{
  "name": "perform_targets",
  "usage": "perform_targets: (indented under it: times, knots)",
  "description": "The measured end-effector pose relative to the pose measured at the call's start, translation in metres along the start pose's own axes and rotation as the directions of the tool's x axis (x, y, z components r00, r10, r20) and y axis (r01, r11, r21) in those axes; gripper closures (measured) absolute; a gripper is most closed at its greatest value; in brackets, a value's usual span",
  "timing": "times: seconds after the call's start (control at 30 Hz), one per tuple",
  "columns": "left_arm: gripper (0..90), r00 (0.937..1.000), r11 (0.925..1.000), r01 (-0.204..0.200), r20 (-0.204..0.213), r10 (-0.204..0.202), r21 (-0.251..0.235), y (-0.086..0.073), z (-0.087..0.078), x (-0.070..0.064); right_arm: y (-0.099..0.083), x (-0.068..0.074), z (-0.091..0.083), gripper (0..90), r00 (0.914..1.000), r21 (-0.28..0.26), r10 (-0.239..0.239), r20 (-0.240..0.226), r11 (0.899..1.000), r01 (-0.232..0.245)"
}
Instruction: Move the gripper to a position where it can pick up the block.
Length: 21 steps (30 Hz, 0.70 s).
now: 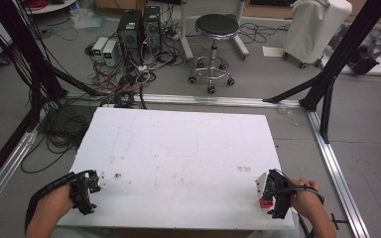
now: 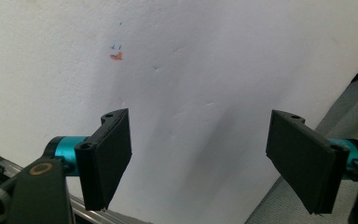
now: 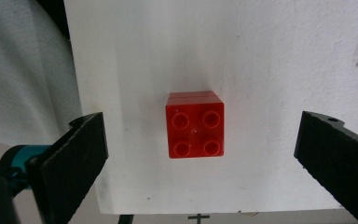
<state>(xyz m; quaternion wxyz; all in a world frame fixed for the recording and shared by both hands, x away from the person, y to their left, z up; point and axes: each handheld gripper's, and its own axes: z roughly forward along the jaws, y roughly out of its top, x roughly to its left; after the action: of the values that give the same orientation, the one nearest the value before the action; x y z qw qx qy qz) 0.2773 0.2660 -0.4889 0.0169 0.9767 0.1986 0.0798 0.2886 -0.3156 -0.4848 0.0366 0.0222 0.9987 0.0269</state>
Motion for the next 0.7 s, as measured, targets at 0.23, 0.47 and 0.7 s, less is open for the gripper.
perform_targets:
  times: [0.23, 0.47, 0.7]
  knots:
    - [22.5, 1.0000, 1.0000, -0.005, -0.002, 0.005, 0.000, 0.000, 0.000, 0.000, -0.003, -0.003, 0.012, 1.9, 0.9999, 0.013, -0.012, -0.003, 1.000, 0.012]
    - [22.5, 1.0000, 1.0000, -0.006, -0.001, 0.006, 0.001, 0.000, 0.000, 0.000, -0.006, -0.005, 0.021, 1.8, 0.9998, 0.021, -0.021, -0.006, 1.000, 0.021]
    - [22.5, 0.9999, 0.9999, -0.011, -0.001, 0.011, 0.000, 0.000, -0.001, 0.000, -0.008, -0.005, 0.029, 1.8, 0.9995, 0.026, -0.021, -0.025, 0.999, 0.021]
